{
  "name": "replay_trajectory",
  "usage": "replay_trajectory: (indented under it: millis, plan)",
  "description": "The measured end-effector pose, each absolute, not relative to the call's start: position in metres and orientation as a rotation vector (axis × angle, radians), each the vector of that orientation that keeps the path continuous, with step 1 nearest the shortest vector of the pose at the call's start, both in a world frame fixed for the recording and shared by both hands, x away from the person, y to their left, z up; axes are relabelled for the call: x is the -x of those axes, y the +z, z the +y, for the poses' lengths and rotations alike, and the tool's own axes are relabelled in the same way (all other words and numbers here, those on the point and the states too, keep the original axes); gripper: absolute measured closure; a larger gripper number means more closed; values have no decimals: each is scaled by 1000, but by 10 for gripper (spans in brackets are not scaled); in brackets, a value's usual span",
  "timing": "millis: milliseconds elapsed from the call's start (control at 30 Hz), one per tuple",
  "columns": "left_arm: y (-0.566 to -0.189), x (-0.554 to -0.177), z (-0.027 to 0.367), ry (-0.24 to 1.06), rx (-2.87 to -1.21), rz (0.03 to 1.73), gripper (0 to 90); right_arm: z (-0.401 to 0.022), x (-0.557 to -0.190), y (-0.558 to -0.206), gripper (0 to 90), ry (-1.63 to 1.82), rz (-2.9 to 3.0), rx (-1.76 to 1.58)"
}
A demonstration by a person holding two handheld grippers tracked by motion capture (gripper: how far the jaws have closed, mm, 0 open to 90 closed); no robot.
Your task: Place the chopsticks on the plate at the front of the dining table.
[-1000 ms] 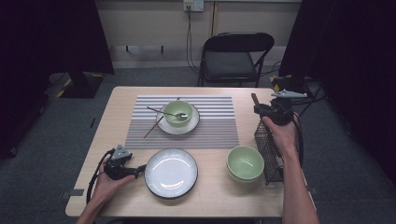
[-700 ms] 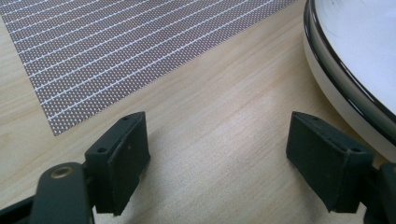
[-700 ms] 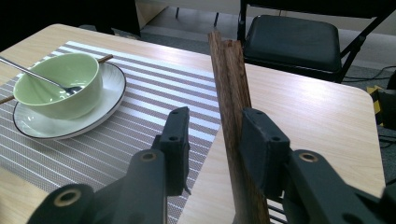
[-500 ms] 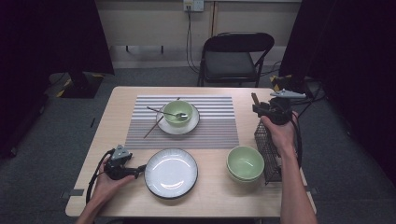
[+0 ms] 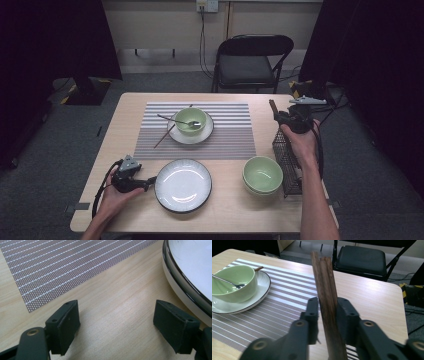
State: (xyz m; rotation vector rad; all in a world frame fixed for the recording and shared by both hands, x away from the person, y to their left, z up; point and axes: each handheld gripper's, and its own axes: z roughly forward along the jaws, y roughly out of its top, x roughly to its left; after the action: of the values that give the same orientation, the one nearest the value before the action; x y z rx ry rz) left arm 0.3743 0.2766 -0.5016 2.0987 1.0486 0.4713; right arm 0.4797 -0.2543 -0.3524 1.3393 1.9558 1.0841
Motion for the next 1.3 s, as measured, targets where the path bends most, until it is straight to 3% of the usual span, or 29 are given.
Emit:
replay_trajectory:
  millis: [267, 1100, 1133, 1300]
  plan:
    - [-502, -374, 277, 471, -2099, 1049, 206, -255, -476, -349, 778, 1125, 1970, -1314]
    - [-502, -374, 277, 471, -2099, 1048, 207, -257, -460, -339, 744, 1213, 2005, -1247]
    - [-502, -374, 277, 471, -2099, 1048, 207, -256, -459, -339, 792, 1218, 2006, -1247]
    - [-502, -374, 277, 471, -2099, 1048, 207, -256, -459, -341, 796, 1211, 2014, -1242]
